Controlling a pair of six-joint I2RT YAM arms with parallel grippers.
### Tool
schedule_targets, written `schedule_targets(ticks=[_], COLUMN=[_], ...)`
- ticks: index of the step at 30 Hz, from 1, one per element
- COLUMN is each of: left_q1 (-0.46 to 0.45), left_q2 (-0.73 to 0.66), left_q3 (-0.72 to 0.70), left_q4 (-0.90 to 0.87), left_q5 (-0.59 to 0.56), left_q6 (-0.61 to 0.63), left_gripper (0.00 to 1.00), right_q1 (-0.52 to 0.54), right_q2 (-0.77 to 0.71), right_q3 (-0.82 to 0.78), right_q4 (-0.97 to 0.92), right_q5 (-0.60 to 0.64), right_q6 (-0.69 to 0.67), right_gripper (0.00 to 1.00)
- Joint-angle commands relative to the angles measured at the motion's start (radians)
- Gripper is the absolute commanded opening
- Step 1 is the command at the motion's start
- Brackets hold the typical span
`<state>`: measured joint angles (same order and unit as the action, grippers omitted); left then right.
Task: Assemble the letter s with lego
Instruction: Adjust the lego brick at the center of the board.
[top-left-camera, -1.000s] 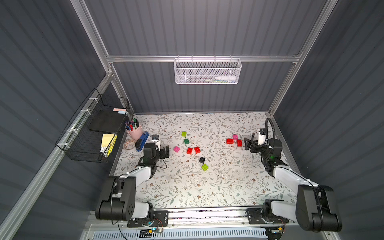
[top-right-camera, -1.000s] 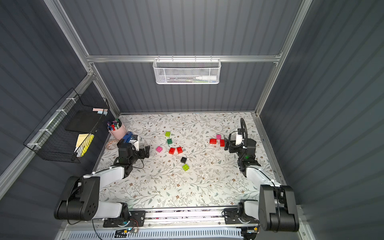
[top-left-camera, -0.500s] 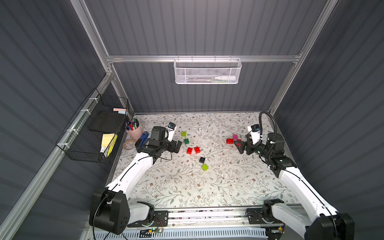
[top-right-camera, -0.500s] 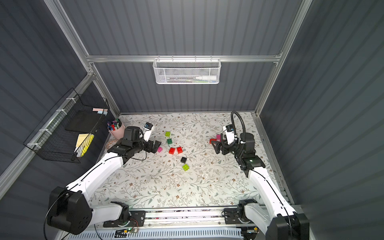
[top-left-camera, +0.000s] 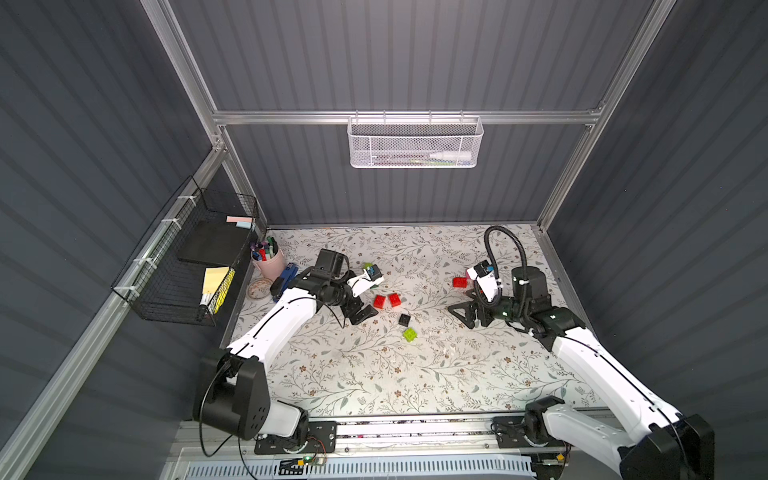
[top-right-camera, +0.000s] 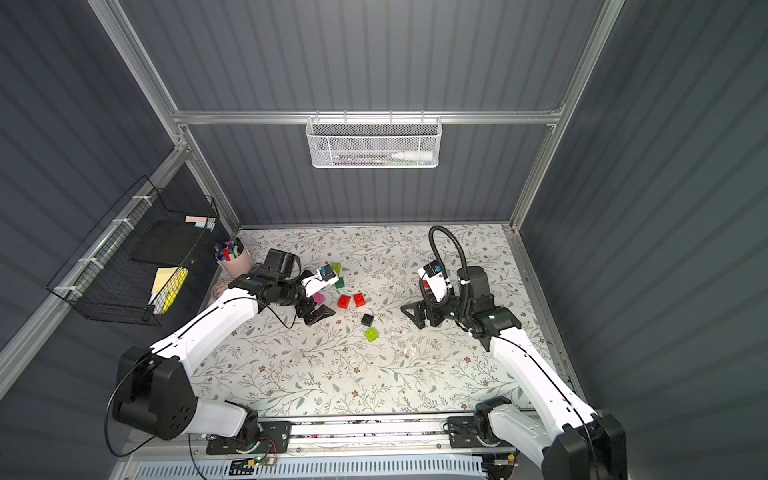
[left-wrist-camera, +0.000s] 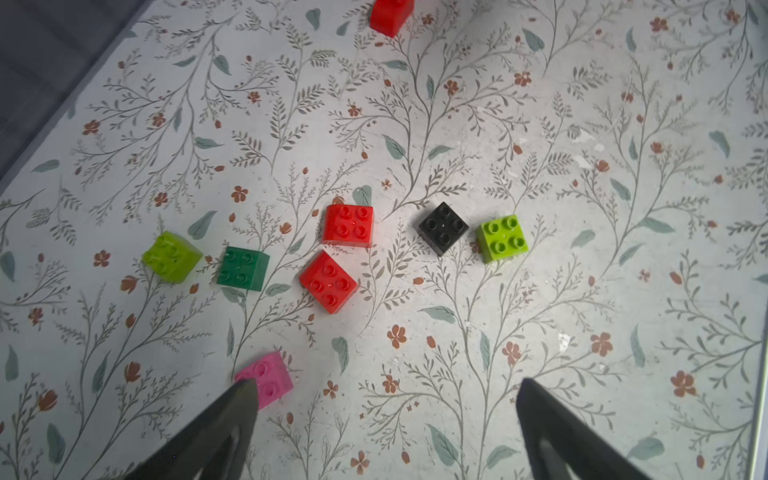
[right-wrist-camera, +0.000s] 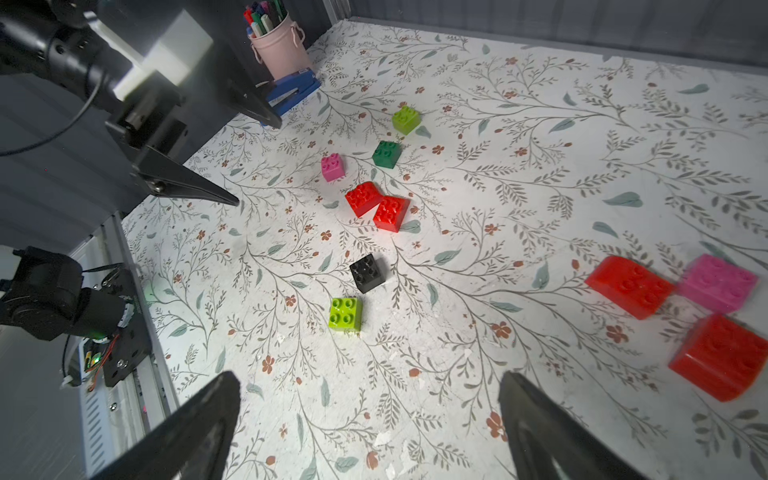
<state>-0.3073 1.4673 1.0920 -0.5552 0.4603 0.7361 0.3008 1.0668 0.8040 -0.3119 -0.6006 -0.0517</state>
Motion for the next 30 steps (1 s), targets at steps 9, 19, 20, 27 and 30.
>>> schedule_targets(ticks=[9, 19, 20, 27, 30], left_q1=[-0.082, -0.139, -0.143, -0.168, -0.180], left_q2=[0.269, 0.454, 0.463, 0.508, 0.525], left_q3=[0.130, 0.260, 0.266, 0.284, 0.294], left_q4=[0.154, 0.177, 0.174, 0.152, 0.159], left_q5=[-0.142, -0.226, -0.238, -0.305, -0.329], left_q6=[0.302, 0.418, 0.428, 0.485, 0.498], left_gripper=[0.95, 0.91, 0.90, 0.87, 0.85], right_q1=[0.017, 0.011, 0.009, -0.001, -0.004], right_q2=[0.114, 0.140, 0.140, 0.140, 0.140], right_q3=[0.063, 0.060, 0.060, 0.061, 0.063], right_q4=[-0.002, -0.007, -0.013, -0.027, -0.026], right_q5=[0.018, 0.062, 0.068, 0.093, 0.094], right_q6=[0.039, 0.043, 0.042, 0.039, 0.038], right_gripper=[0.99, 0.99, 0.99, 0.99, 0.99])
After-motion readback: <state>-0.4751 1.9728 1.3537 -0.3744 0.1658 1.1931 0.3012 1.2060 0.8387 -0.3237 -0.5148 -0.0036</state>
